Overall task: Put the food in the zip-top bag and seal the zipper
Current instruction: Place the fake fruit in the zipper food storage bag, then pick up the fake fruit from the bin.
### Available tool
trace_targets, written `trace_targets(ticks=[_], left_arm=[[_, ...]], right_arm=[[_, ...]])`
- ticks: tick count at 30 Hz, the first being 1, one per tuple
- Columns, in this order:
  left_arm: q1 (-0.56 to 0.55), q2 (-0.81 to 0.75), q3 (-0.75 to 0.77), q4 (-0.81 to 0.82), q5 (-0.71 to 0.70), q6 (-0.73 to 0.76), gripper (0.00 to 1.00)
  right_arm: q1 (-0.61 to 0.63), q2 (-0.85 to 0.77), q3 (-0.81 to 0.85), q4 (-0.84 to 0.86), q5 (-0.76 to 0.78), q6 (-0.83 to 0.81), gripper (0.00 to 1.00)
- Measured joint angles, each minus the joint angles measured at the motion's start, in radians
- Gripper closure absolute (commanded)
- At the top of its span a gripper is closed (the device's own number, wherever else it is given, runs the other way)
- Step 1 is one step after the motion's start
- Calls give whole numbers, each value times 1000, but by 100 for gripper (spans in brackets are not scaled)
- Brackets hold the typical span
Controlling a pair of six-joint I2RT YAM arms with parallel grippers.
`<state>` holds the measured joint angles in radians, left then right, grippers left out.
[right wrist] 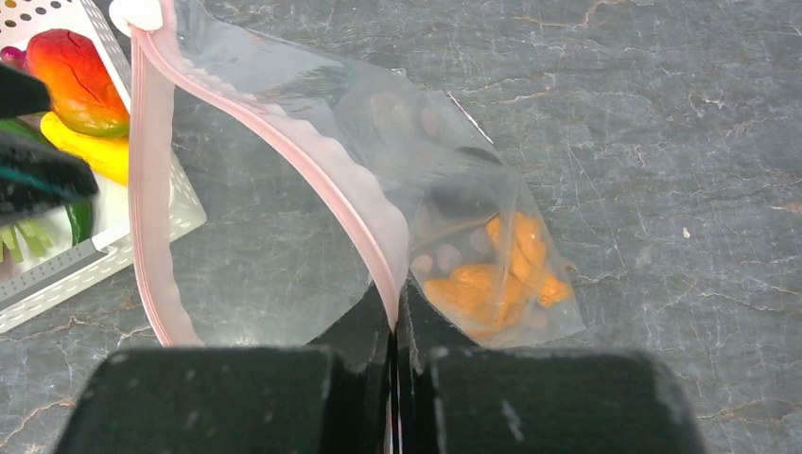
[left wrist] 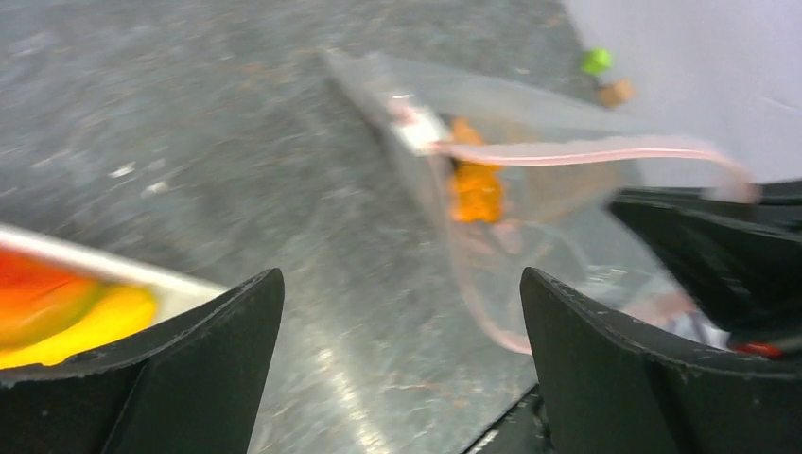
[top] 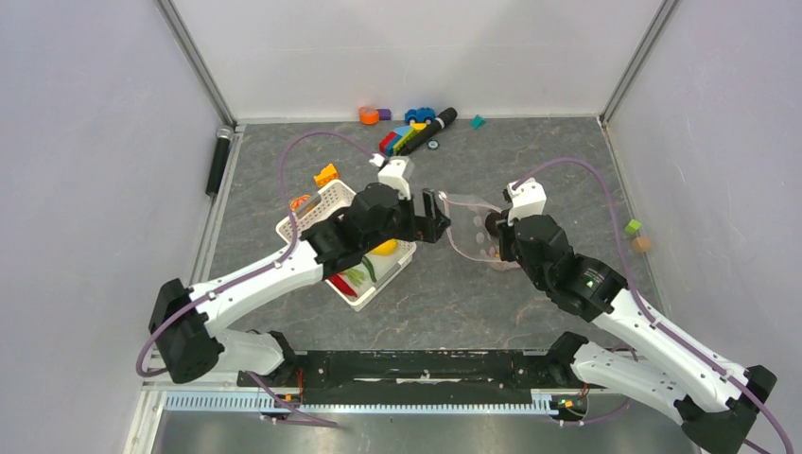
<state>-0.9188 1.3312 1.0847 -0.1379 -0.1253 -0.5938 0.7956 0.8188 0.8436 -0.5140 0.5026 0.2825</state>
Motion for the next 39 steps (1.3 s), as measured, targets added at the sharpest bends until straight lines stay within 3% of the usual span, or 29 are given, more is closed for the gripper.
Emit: trace_targets(ticks=[10, 15, 22, 29, 39], left_arm=[[182, -142, -171, -222, -156, -68, 0], [269, -201, -248, -259, -196, -136, 0], [347, -194, -384, -146, -167, -199, 0], [436, -118, -405, 0, -55, -256, 0], [481, -67, -474, 156, 16, -356, 0]], right_arm=[[0, -2, -2, 0, 8, 0, 96], [0, -1, -4, 2, 27, -1, 95], [0, 1, -8, 6, 50, -11, 95], [0, 8, -8, 6, 81, -18, 95], [0, 3, -11, 5, 85, -18, 95]])
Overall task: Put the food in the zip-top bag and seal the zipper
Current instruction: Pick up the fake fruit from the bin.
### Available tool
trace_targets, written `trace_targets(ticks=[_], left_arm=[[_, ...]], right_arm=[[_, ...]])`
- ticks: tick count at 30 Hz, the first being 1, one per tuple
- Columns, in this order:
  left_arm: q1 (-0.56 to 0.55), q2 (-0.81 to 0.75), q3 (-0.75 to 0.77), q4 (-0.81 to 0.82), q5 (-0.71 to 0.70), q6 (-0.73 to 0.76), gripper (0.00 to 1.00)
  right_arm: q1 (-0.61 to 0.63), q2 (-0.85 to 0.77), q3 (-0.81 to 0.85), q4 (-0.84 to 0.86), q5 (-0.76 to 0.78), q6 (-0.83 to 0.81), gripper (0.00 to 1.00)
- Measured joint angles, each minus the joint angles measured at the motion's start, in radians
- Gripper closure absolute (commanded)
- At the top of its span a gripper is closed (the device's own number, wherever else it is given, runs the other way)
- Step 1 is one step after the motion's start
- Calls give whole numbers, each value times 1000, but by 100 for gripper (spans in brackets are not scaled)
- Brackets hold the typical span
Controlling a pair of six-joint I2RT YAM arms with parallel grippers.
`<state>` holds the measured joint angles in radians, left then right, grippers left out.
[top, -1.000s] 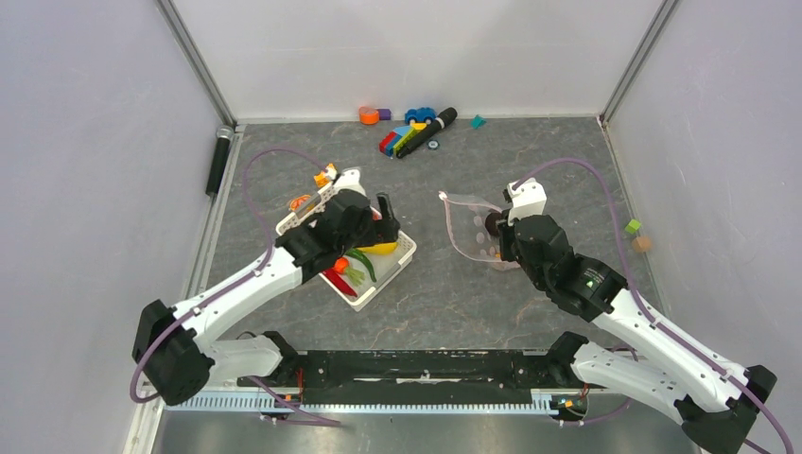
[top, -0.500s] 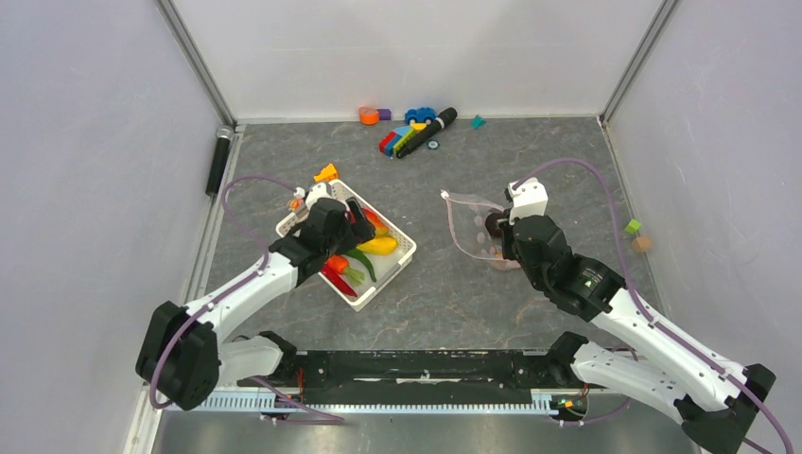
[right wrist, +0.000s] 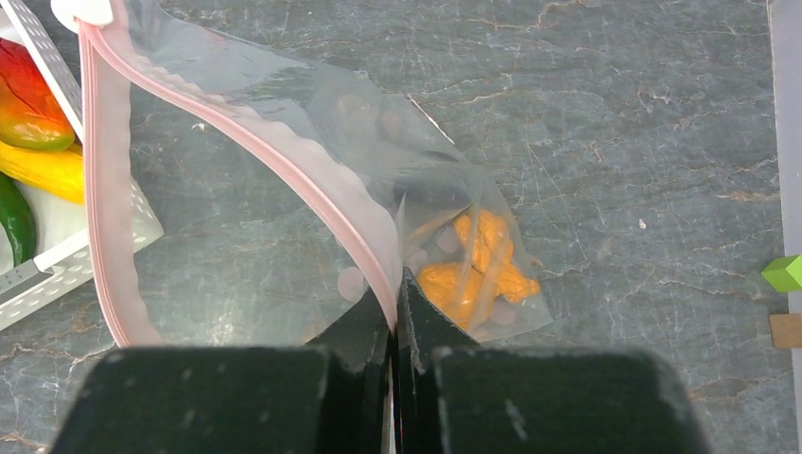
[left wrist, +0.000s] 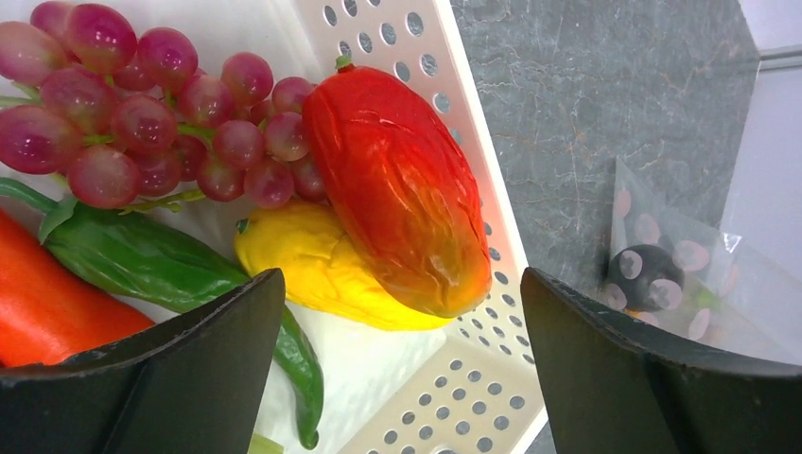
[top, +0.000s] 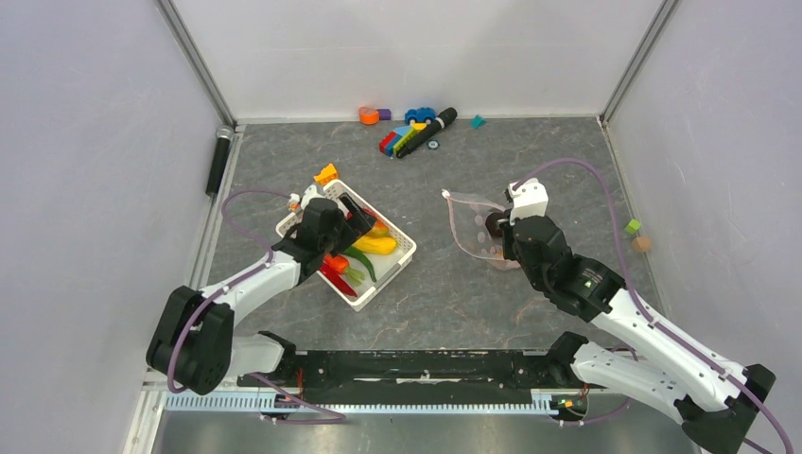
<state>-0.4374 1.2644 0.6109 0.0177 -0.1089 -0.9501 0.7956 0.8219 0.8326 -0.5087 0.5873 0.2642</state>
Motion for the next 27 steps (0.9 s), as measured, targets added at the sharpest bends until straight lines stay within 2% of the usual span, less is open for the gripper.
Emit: trace_targets(ticks=[9, 11, 18, 24, 27], left_arm=[[17, 60, -19, 104, 19, -77, 0], [19, 73, -19, 123, 23, -90, 3], [21, 112, -24, 188, 22, -126, 21], [21, 136, -24, 209, 21, -142, 50], [21, 136, -24, 212, 21, -147, 60]], right_arm=[[0, -4, -5, 0, -1, 0, 94], [0, -6, -5, 0, -1, 0, 94], [0, -11, -8, 0, -1, 0, 94], [0, -11, -10, 0, -1, 0, 94], [0, -11, -11, 0, -1, 0, 94]])
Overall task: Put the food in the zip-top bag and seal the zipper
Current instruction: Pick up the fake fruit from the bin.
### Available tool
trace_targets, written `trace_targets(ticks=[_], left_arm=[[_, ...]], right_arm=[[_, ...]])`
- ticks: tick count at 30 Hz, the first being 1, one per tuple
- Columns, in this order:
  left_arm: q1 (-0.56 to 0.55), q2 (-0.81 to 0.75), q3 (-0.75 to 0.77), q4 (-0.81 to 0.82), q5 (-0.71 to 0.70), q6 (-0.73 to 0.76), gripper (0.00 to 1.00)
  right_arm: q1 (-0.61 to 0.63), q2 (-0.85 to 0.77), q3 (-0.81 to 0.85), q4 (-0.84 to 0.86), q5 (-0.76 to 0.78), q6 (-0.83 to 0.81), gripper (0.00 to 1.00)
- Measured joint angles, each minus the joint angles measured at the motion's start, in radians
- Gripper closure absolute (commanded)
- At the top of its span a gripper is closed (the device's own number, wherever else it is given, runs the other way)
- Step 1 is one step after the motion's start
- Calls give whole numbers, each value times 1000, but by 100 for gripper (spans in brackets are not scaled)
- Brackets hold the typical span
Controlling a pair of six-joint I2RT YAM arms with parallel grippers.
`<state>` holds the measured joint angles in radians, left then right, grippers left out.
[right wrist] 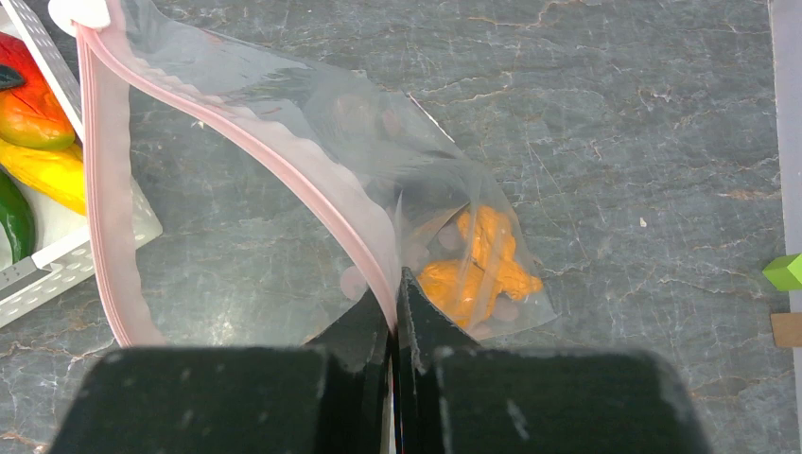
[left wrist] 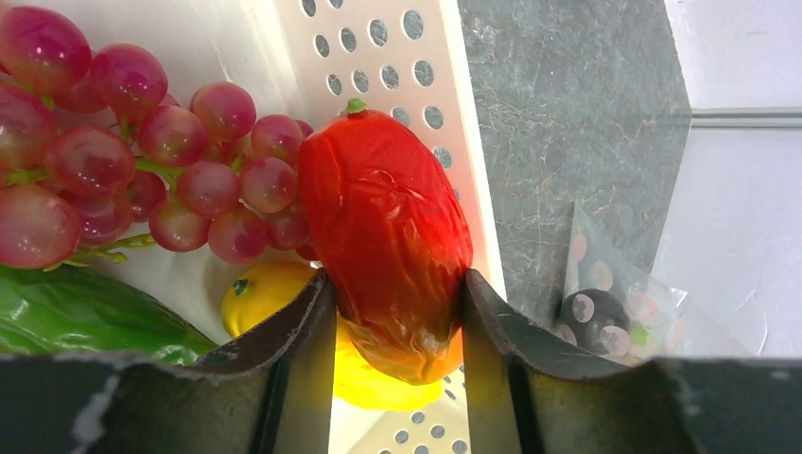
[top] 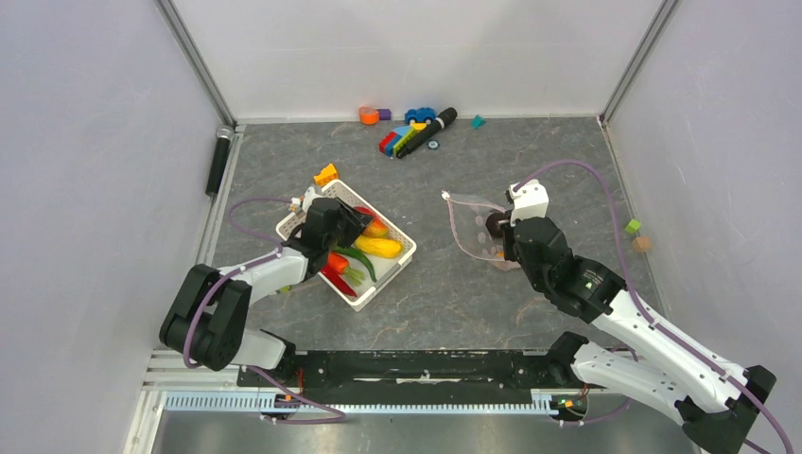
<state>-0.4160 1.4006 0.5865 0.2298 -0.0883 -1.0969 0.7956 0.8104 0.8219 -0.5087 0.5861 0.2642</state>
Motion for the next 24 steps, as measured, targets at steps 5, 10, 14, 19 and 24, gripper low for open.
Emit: trace_targets(ticks=[5, 10, 14, 19, 24], left_arm=[[0, -9, -9, 4, -9, -3, 72], [0, -88, -32, -31, -37, -2, 91], [0, -199, -46, -87, -77, 9, 97], [0, -348, -49, -153, -122, 57, 97], [0, -465, -49, -187, -125, 128, 98]], right_arm=[[0, 0, -1, 0, 0, 0, 94], [0, 0, -2, 0, 0, 0, 94], [0, -1, -2, 0, 0, 0, 94], [0, -5, -2, 0, 0, 0, 94], [0, -5, -2, 0, -2, 0, 94]])
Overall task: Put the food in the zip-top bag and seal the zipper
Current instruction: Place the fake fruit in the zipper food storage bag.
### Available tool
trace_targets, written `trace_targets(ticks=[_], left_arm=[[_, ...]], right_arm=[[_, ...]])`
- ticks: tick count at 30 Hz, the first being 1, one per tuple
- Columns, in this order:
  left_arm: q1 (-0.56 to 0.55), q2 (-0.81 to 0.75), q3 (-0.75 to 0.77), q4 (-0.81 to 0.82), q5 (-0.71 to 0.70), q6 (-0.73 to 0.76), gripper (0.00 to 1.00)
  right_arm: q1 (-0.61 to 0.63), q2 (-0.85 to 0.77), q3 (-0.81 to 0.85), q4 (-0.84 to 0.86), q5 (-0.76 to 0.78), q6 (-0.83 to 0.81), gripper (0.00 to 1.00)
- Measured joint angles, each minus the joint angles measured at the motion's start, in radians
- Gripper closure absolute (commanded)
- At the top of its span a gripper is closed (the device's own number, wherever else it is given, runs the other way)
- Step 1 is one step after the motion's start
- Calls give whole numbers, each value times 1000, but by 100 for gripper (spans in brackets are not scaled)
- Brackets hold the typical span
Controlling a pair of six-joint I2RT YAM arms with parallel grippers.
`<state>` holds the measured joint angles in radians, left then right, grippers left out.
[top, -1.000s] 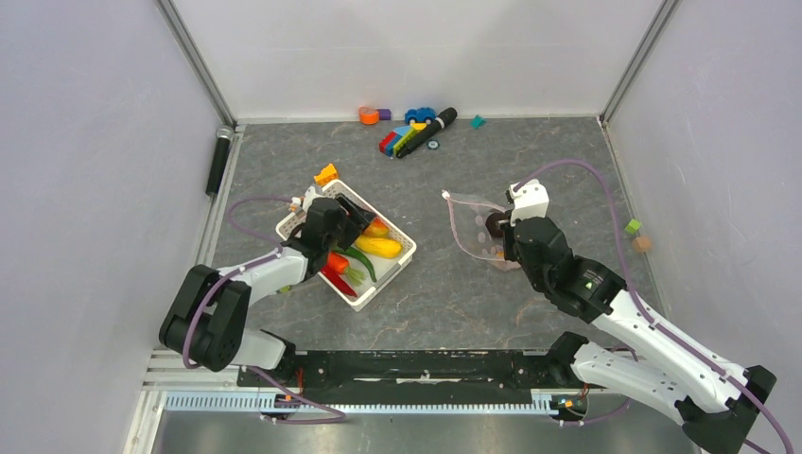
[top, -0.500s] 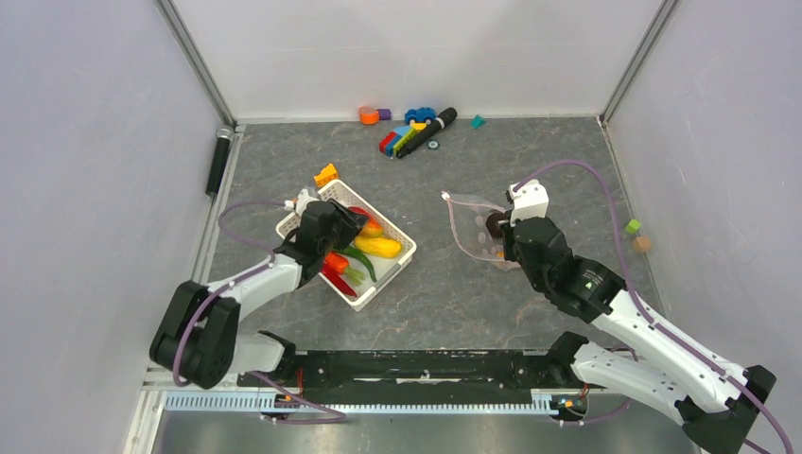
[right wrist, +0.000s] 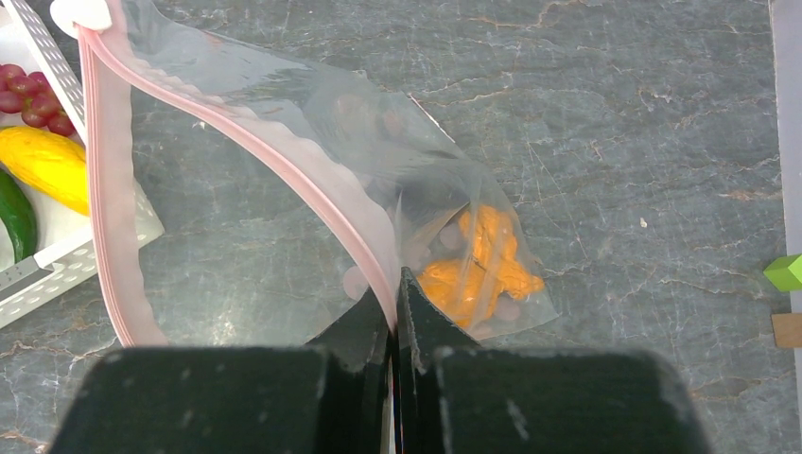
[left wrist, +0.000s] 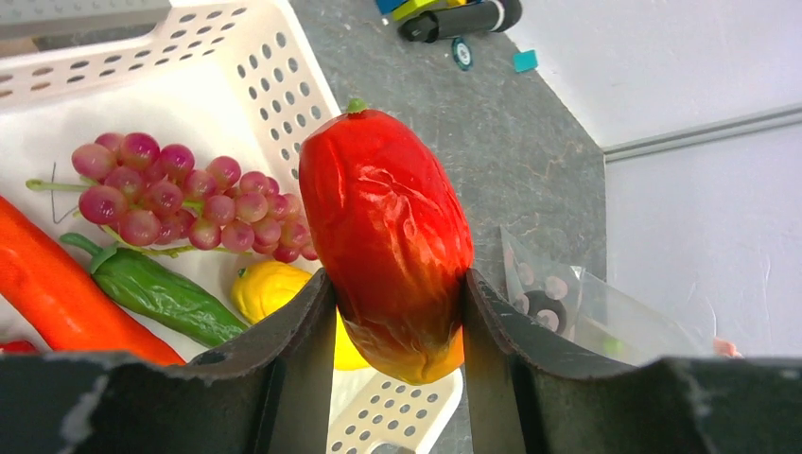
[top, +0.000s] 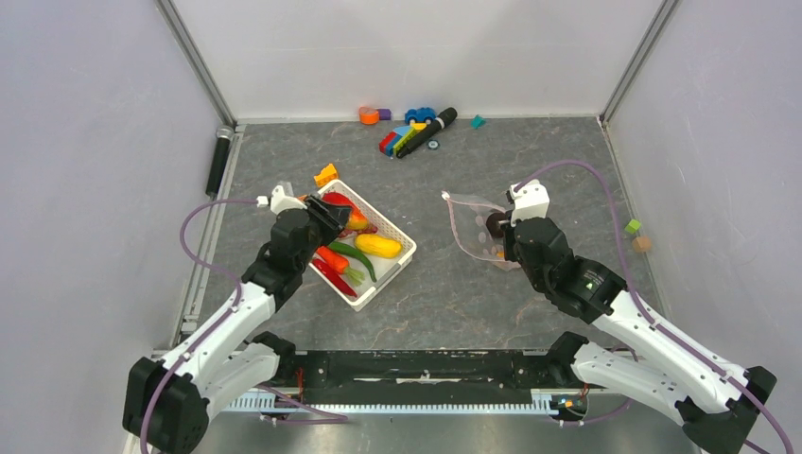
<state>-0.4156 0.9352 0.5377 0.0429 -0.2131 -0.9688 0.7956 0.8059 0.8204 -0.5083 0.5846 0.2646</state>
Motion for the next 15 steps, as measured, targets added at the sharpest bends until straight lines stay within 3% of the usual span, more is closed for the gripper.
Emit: trace_targets(ticks=[5, 10, 15], left_arm=[[0, -46, 0, 4, 62, 74, 98], [-6, -31, 1, 80, 228, 133, 98], [-68, 16, 12, 158, 334, 178, 98]], right_arm=[[0, 0, 0, 0, -1, 0, 94], [0, 0, 0, 0, -5, 0, 94], [0, 0, 0, 1, -13, 0, 94]])
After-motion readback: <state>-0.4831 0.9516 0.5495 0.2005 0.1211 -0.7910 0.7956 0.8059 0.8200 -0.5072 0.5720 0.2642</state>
